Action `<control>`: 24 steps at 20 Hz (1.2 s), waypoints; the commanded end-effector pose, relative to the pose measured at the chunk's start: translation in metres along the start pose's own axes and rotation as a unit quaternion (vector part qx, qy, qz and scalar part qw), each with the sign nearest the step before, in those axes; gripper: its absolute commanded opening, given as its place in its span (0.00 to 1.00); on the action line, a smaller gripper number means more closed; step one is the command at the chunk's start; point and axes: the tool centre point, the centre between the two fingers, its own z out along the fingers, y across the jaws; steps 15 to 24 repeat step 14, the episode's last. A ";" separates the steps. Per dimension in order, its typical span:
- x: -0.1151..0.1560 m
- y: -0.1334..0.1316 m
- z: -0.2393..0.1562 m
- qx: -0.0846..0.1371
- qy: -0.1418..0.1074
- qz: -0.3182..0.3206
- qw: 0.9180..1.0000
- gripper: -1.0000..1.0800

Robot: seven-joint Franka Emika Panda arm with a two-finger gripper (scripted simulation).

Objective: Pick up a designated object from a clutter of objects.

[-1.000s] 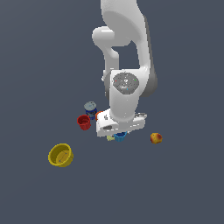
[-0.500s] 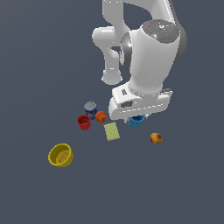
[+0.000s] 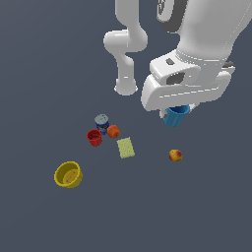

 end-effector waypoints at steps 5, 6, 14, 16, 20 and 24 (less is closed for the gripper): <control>0.005 -0.018 -0.038 0.000 0.000 0.001 1.000 0.00; 0.005 -0.019 -0.041 0.000 0.000 0.001 1.000 0.00; 0.008 -0.025 -0.053 0.000 0.000 0.001 1.000 0.00; 0.008 -0.025 -0.053 0.000 0.000 0.001 1.000 0.00; 0.008 -0.025 -0.053 0.000 0.000 0.001 1.000 0.00; 0.008 -0.025 -0.053 0.000 0.000 0.001 1.000 0.00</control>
